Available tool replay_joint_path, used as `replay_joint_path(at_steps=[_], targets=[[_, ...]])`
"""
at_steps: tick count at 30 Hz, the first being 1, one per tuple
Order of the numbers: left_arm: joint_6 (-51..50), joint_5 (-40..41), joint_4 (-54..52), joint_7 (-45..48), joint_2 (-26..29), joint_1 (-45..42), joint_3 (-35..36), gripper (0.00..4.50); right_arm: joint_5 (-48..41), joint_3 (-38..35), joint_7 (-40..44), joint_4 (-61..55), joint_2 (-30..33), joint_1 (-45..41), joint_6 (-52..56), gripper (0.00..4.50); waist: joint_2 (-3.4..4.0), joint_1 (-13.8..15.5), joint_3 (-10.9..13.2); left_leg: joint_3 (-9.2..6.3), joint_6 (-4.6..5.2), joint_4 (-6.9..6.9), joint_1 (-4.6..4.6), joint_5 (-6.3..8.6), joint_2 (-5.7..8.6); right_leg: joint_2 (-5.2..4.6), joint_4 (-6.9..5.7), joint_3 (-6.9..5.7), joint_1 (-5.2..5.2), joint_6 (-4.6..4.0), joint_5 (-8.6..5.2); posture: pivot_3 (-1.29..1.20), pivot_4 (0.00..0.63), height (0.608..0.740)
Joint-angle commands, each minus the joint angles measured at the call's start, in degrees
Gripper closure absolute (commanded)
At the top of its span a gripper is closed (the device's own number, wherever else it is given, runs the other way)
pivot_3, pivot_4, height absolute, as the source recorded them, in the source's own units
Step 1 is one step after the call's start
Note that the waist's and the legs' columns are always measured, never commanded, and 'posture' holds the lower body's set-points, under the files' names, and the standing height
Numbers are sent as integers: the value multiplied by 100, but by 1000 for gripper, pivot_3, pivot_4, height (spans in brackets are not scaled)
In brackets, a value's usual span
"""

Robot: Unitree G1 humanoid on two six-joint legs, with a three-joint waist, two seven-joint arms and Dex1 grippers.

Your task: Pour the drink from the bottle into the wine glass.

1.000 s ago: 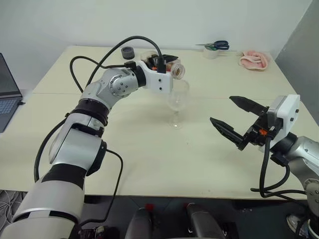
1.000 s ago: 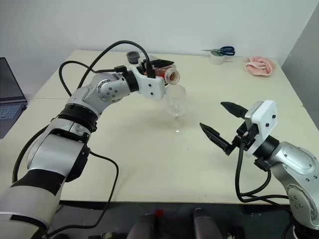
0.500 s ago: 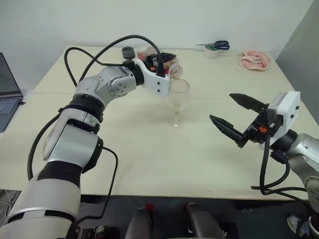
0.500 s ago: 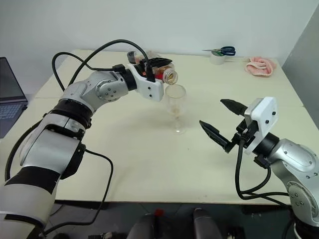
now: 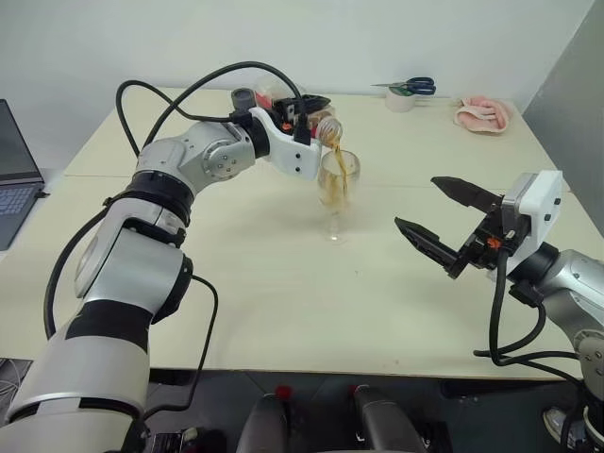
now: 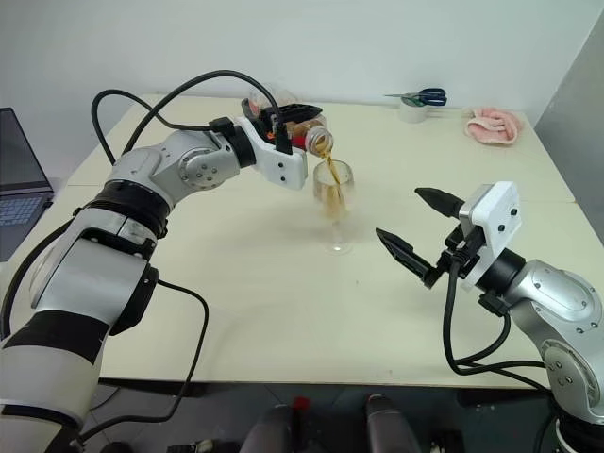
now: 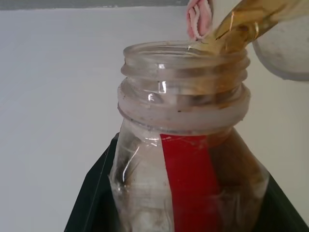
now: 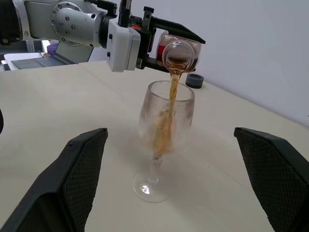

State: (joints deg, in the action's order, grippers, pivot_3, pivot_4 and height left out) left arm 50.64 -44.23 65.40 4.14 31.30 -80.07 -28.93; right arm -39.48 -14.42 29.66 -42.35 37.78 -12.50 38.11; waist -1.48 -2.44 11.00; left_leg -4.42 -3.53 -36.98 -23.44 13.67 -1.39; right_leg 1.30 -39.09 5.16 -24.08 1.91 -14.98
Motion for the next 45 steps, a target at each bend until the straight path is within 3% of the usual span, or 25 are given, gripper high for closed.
replay_joint_path(at_steps=[1, 39, 41, 45], targets=[[62, -44, -46, -217, 37, -331, -2, 2687, -3, -41, -66, -45, 54, -124, -80, 0, 0, 0, 0, 0, 0, 0, 0, 0, 0, 0, 0, 1, 0, 0, 0, 0, 150, 740], [257, -235, 30, -495, 178, -446, -154, 2707, -11, 117, -128, 110, -12, -405, -163, 0, 0, 8, 0, 0, 1, -6, 3, -1, 1, -1, -15, 0, 0, -1, 2, 0, 150, 740], [269, -22, 93, -330, 129, -401, -29, 2707, -21, 131, -134, 114, -18, -436, -167, 0, 0, 8, 0, 1, 1, -7, 4, -1, 1, -2, -21, 1, 0, -1, 2, 0, 150, 740], [130, 1283, 345, 842, -180, -209, 741, 2707, -26, 185, -147, 122, -31, -535, -161, 0, 0, 10, 0, 1, 2, -11, 10, -2, 5, -4, -40, 0, -1, -1, 1, 0, 150, 740]])
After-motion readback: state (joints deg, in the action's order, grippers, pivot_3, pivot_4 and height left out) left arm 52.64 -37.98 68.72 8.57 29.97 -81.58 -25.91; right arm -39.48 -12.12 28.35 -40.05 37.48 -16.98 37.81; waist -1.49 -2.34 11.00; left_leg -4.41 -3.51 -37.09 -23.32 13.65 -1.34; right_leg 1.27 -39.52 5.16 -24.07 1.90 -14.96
